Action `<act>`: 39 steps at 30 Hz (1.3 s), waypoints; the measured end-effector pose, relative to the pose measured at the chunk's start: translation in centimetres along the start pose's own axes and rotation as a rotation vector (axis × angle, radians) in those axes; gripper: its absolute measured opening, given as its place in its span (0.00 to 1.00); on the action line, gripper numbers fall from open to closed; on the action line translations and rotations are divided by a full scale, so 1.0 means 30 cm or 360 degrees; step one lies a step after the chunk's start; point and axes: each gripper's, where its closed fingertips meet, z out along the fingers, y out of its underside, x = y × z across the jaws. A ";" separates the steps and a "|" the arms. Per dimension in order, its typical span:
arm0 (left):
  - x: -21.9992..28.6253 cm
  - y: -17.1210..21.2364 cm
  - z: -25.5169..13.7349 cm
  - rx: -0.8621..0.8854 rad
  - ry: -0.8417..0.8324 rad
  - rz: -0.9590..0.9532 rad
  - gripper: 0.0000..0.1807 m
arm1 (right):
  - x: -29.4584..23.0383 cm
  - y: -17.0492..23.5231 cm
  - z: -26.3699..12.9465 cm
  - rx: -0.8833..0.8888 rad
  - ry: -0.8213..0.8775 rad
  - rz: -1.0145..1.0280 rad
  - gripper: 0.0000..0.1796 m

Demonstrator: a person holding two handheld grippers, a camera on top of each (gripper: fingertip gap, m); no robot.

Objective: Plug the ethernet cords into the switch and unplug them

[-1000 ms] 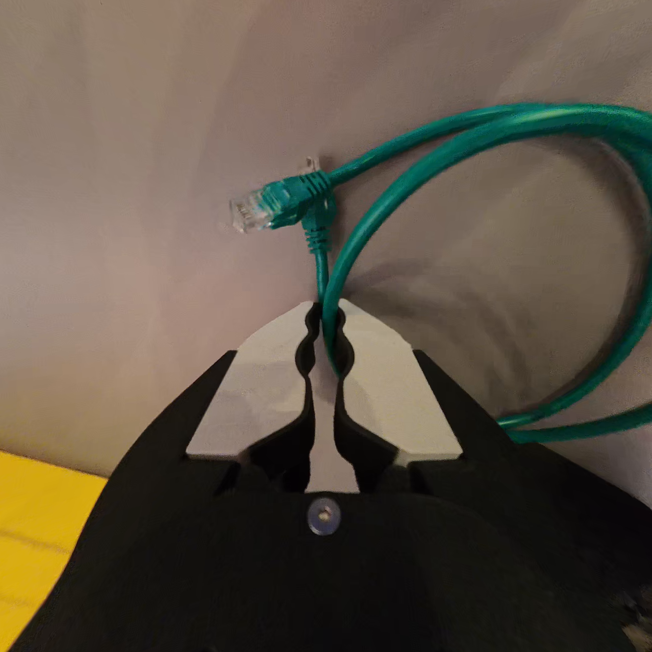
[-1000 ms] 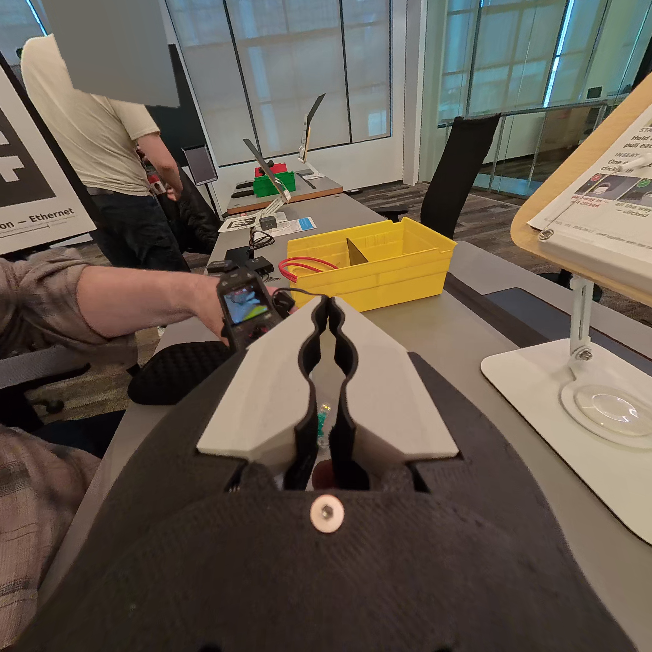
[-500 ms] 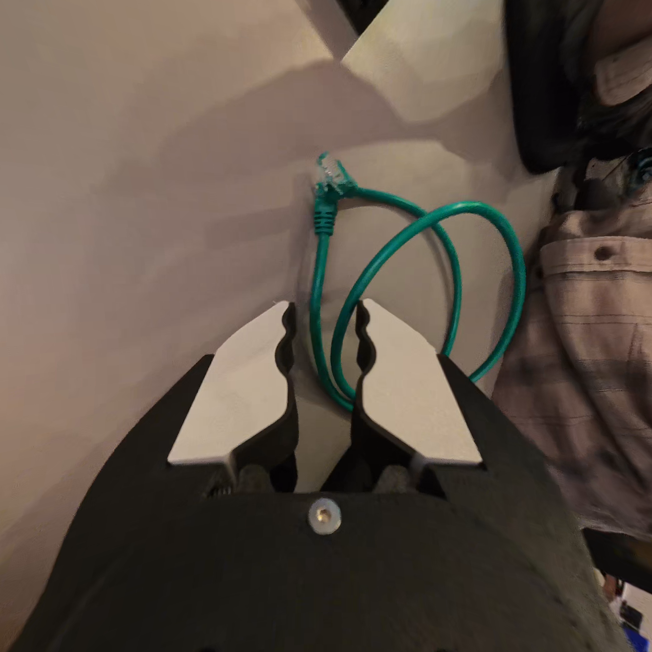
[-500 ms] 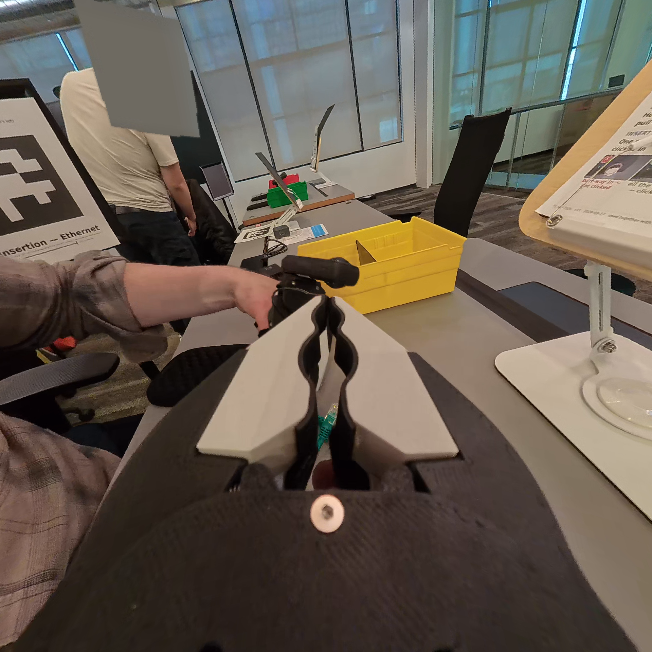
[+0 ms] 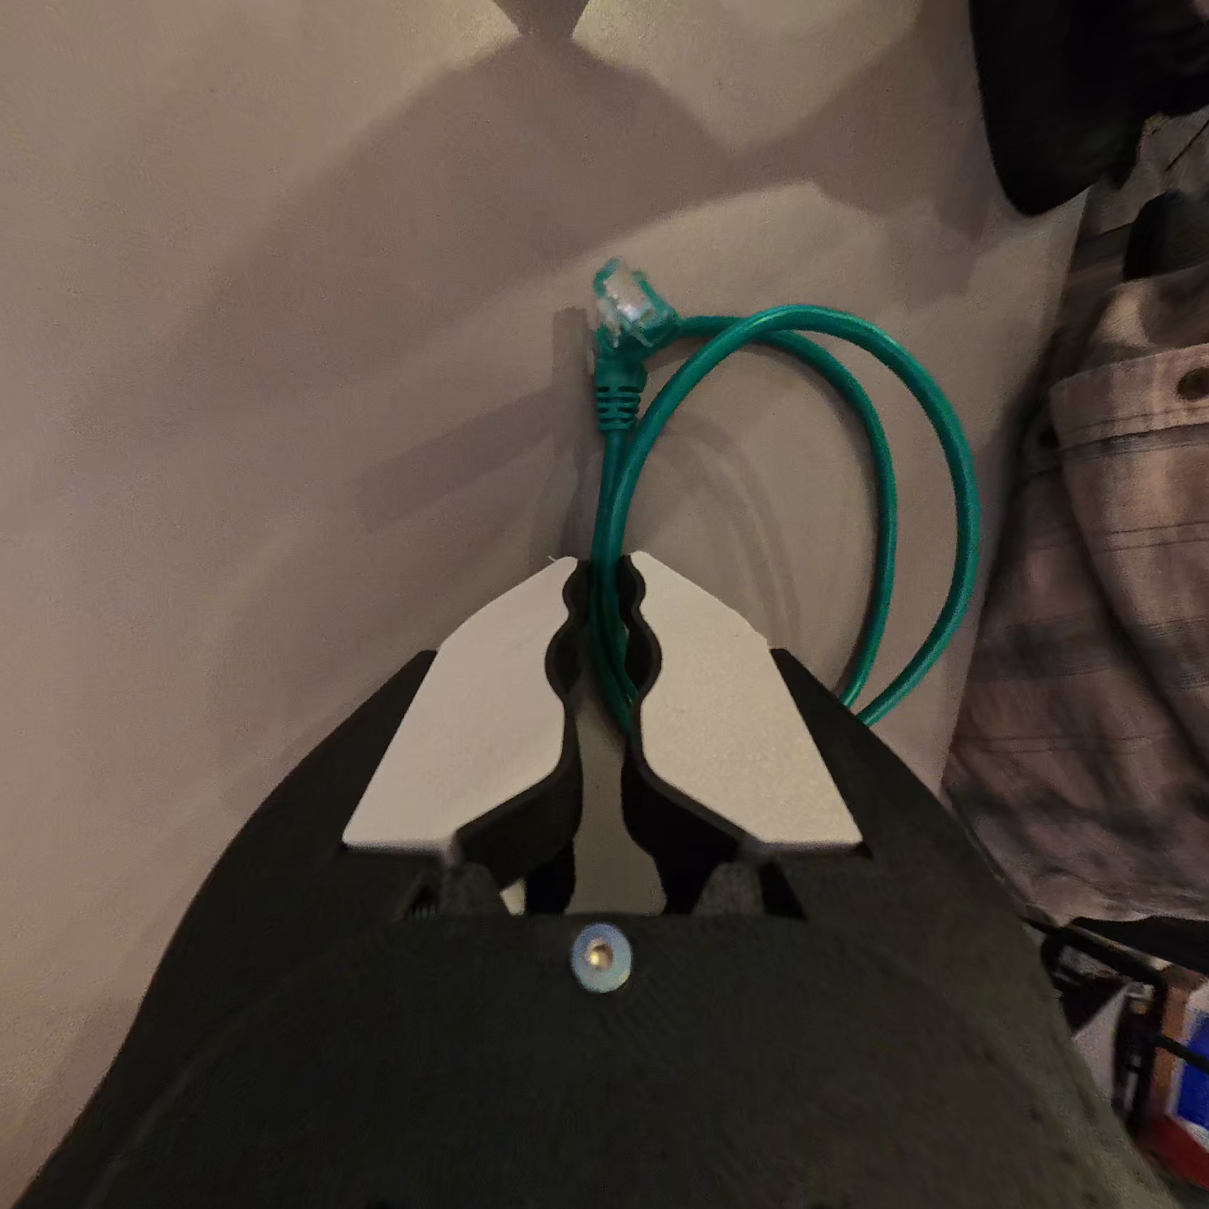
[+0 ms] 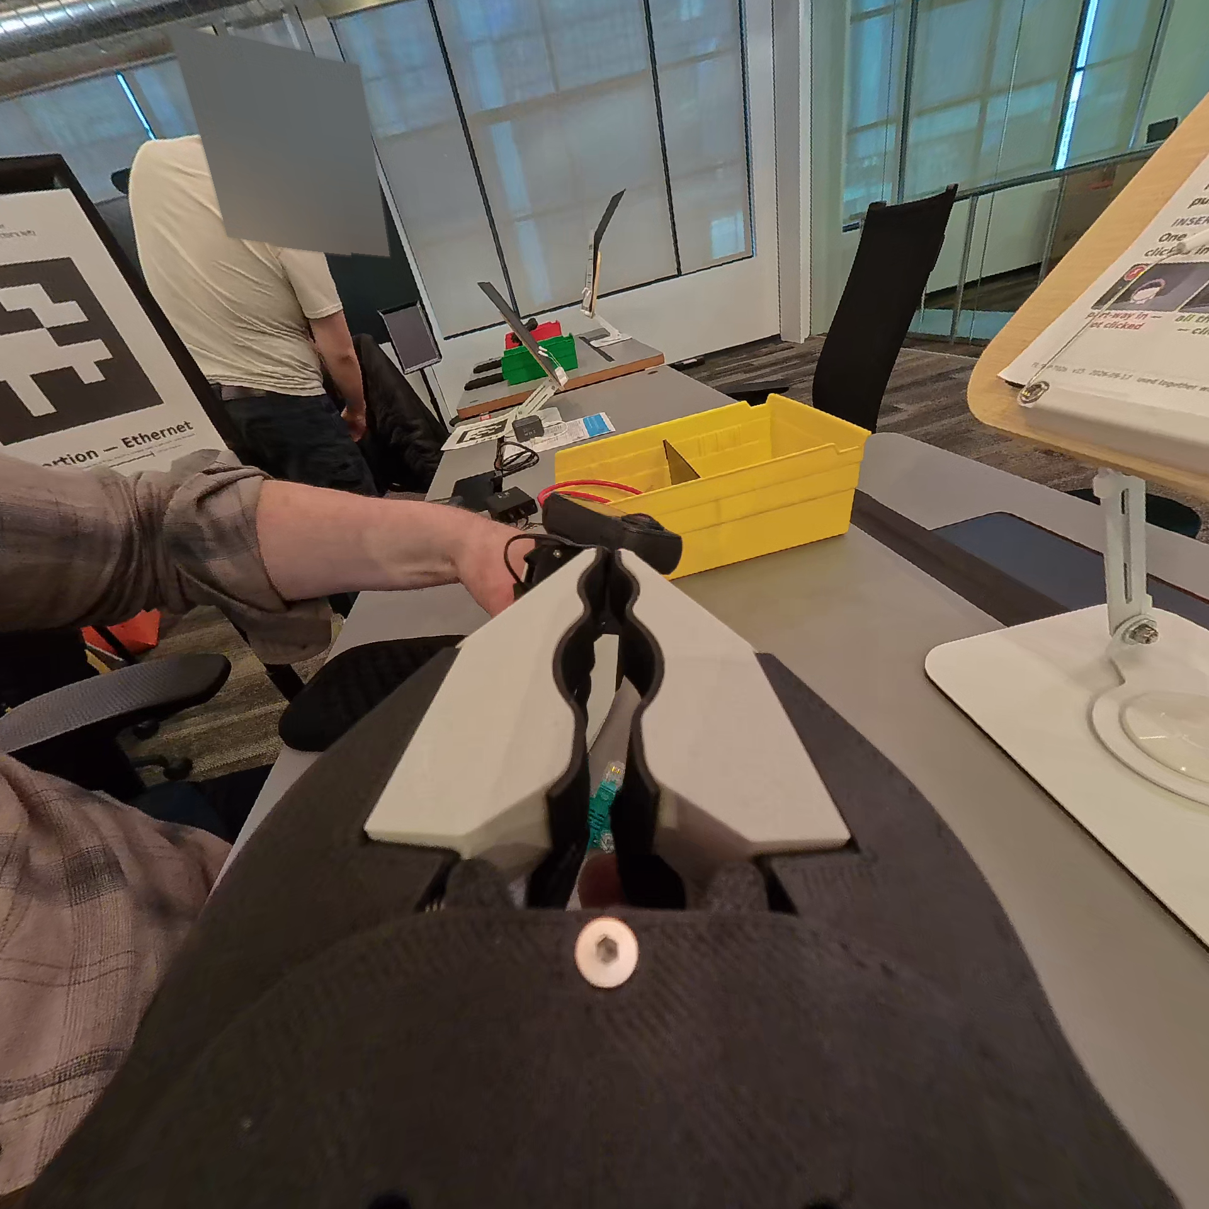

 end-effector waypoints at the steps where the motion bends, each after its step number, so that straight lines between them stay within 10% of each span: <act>1: -0.003 -0.002 0.001 -0.0009 -0.0043 0.0035 0.05 | 0.001 0.002 0.000 -0.0002 -0.0001 0.0003 0.00; 39: 0.211 -0.338 -0.288 0.0170 -0.0805 0.0946 0.03 | -0.135 0.063 0.141 -0.0365 -0.0230 -0.0519 0.00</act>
